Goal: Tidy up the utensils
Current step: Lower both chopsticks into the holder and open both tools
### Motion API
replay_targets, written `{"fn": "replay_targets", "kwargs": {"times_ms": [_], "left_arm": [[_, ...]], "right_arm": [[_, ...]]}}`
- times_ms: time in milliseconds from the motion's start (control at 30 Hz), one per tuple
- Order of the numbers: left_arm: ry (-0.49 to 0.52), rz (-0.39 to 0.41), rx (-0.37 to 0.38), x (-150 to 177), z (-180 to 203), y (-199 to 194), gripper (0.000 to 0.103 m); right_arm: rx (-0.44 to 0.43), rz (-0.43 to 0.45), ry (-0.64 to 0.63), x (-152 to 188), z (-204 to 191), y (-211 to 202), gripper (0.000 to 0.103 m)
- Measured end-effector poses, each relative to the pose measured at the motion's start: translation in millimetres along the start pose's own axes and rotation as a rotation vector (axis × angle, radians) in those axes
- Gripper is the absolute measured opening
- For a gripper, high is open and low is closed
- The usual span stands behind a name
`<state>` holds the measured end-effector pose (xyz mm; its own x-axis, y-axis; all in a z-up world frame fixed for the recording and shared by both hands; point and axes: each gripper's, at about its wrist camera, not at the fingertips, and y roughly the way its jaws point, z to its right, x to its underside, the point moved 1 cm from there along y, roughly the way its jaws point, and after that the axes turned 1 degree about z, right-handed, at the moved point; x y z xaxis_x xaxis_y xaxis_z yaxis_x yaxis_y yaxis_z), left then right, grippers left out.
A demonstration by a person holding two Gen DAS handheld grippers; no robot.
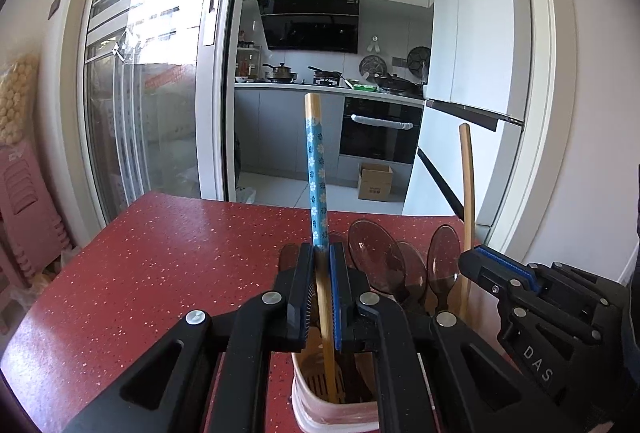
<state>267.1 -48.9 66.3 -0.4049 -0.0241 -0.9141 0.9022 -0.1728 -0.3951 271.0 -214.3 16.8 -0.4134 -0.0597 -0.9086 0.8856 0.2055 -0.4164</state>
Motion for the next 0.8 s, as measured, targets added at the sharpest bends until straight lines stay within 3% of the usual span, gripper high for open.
{"fn": "replay_targets", "kwargs": {"times_ms": [167, 333, 467, 633, 800], "left_arm": [[0.003, -0.002, -0.005, 1.2, 0.3, -4.6, 0.037], [-0.003, -0.005, -0.032, 0.4, -0.9, -12.1, 0.037], [-0.014, -0.009, -0.048, -0.2, -6.8, -26.3, 0.037], [-0.028, -0.041, -0.062, 7.6, -19.1, -46.4, 0.037], [-0.031, -0.095, -0.079, 25.4, -29.9, -62.6, 0.037]], "right_arm": [[-0.009, -0.039, 0.012, 0.7, 2.9, 2.9, 0.007], [-0.011, -0.058, 0.066, 0.9, 12.2, -3.0, 0.032], [-0.016, -0.057, 0.112, -2.7, 19.2, -18.8, 0.034], [-0.024, -0.055, 0.124, -0.6, 17.0, -46.6, 0.048], [-0.044, -0.095, 0.147, 11.0, 8.9, -68.7, 0.055]]}}
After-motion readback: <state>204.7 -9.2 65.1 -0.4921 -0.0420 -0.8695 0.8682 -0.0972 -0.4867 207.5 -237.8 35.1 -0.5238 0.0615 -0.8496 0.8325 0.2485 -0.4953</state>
